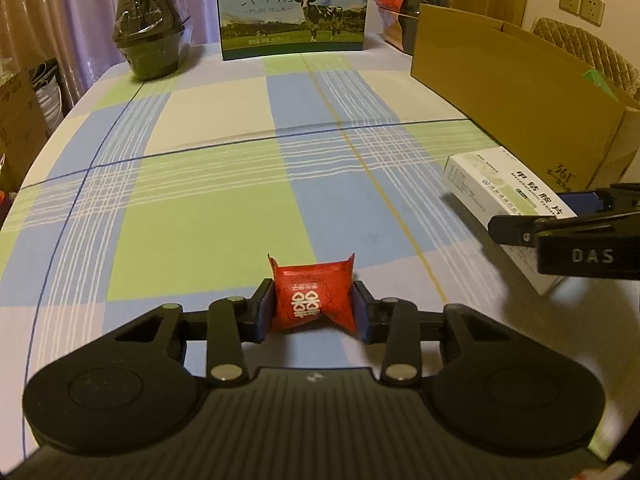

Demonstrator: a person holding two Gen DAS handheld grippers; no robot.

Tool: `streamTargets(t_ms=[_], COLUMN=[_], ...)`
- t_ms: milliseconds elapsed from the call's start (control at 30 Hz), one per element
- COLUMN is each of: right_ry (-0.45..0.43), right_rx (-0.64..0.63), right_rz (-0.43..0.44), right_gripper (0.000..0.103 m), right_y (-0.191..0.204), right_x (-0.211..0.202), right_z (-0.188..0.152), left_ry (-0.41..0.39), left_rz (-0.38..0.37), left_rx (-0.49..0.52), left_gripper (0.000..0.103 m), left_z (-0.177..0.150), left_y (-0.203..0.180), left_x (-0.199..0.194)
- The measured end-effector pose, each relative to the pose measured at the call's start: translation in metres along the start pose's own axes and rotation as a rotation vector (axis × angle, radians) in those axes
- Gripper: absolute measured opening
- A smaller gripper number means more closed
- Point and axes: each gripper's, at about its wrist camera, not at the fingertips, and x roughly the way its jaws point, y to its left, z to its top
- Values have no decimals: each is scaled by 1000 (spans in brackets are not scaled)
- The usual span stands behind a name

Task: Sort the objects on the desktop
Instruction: 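Carry the red candy packet and tablets box toward the cardboard box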

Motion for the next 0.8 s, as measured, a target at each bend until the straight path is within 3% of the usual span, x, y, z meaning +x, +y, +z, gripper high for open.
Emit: streamTargets(t_ms=[800], right_ry=[-145], right_rx=[66], right_rz=[5], right_gripper=[68], right_y=[-23], right_x=[-113], right_z=[7], left_ry=[-62], left_rz=[-13], left_rx=[3], left_gripper=[34], left_z=[13], left_y=[-57], left_x=[-92])
